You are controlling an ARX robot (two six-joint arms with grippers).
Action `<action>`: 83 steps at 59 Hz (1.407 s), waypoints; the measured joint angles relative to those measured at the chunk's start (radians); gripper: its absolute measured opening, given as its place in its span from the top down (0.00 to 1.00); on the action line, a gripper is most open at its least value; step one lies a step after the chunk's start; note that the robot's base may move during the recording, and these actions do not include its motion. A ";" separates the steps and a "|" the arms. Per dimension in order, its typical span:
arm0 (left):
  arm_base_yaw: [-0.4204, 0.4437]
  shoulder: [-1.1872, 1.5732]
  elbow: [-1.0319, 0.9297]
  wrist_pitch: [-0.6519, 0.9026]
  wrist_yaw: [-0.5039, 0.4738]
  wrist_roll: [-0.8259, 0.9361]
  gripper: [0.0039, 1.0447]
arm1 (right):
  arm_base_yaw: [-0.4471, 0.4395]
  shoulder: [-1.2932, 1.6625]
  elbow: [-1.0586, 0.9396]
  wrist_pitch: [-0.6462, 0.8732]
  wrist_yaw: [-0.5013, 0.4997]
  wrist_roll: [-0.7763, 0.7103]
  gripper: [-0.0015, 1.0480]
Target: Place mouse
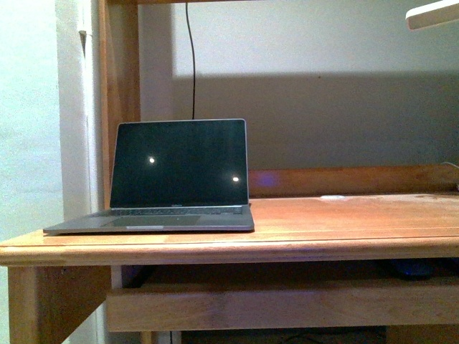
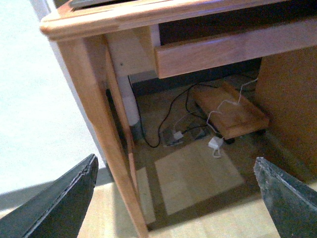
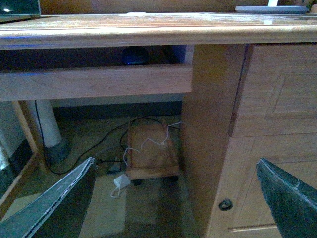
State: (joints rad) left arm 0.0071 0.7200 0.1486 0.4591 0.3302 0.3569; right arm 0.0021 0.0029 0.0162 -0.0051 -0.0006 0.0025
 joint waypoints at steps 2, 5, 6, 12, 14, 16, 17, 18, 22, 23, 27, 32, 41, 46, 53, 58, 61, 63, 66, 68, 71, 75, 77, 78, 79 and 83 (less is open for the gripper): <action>0.004 0.071 0.010 0.066 0.018 0.059 0.07 | 0.000 0.000 0.000 0.000 0.000 0.000 0.07; 0.011 0.221 0.039 0.191 0.034 0.176 0.07 | 0.000 0.000 0.000 0.000 0.000 0.000 0.07; 0.011 0.246 0.045 0.211 0.035 0.193 0.07 | 0.000 0.000 0.000 0.000 0.000 0.000 0.07; 0.011 0.535 0.140 0.426 0.038 0.369 0.07 | 0.000 0.000 0.000 0.000 0.000 0.000 0.07; 0.009 0.599 0.169 0.468 0.038 0.399 0.07 | 0.000 0.000 0.000 0.000 0.000 0.000 0.07; 0.008 0.661 0.202 0.501 0.038 0.431 0.07 | 0.000 0.000 0.000 0.000 0.000 0.000 0.07; 0.006 0.698 0.223 0.519 0.037 0.449 0.07 | 0.000 0.000 0.000 0.000 0.000 0.000 0.07; 0.005 0.734 0.246 0.535 0.037 0.470 0.07 | 0.000 0.000 0.000 0.000 0.000 0.000 0.07; -0.003 0.831 0.315 0.569 0.037 0.507 0.07 | 0.000 0.000 0.000 0.000 0.000 0.000 0.07; -0.009 0.874 0.349 0.583 0.037 0.524 0.07 | 0.000 0.000 0.000 0.000 0.000 0.000 0.07; -0.032 0.994 0.450 0.613 0.051 0.570 0.07 | 0.000 0.000 0.000 0.000 0.000 0.000 0.07; -0.060 1.070 0.515 0.625 0.070 0.603 0.07 | 0.000 0.000 0.000 0.000 0.000 0.000 0.07; -0.111 1.159 0.602 0.620 0.095 0.642 0.07 | 0.000 0.000 0.000 0.000 0.000 0.000 0.07; -0.137 1.201 0.649 0.612 0.109 0.665 0.07 | 0.000 0.000 0.000 0.000 0.000 0.000 0.07; -0.161 1.240 0.699 0.591 0.116 0.690 0.07 | 0.000 0.000 0.000 0.000 0.000 0.000 0.07; -0.172 1.266 0.739 0.572 0.119 0.706 0.07 | 0.000 0.000 0.000 0.000 0.000 0.000 0.07; -0.179 1.292 0.780 0.547 0.119 0.724 0.07 | 0.000 0.000 0.000 0.000 0.000 0.000 0.07; -0.183 1.307 0.806 0.527 0.116 0.733 0.07 | 0.000 0.000 0.000 0.000 0.000 0.000 0.07; -0.188 1.319 0.833 0.489 0.109 0.738 0.07 | 0.000 0.000 0.000 0.000 0.000 0.000 0.07; -0.194 1.319 0.842 0.451 0.100 0.739 0.07 | 0.000 0.000 0.000 0.000 0.000 0.000 0.07; -0.202 1.308 0.850 0.397 0.085 0.738 0.07 | 0.000 0.000 0.000 0.000 0.000 0.000 0.07; -0.215 1.268 0.855 0.286 0.074 0.722 0.07 | 0.000 0.000 0.000 0.000 0.000 0.000 0.07; -0.222 1.244 0.853 0.229 0.068 0.710 0.07 | 0.000 0.000 0.000 0.000 0.000 0.000 0.07; -0.228 1.228 0.851 0.190 0.065 0.693 0.07 | 0.000 0.000 0.000 0.000 0.000 0.000 0.07; -0.230 1.219 0.850 0.170 0.064 0.687 0.07 | 0.000 0.000 0.000 0.000 0.000 0.000 0.07; -0.249 1.162 0.832 0.058 0.073 0.668 0.07 | 0.000 0.000 0.000 0.000 0.000 0.000 0.07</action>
State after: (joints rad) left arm -0.2424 1.8824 0.9802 0.5171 0.4034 1.0252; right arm 0.0021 0.0029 0.0162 -0.0051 -0.0006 0.0025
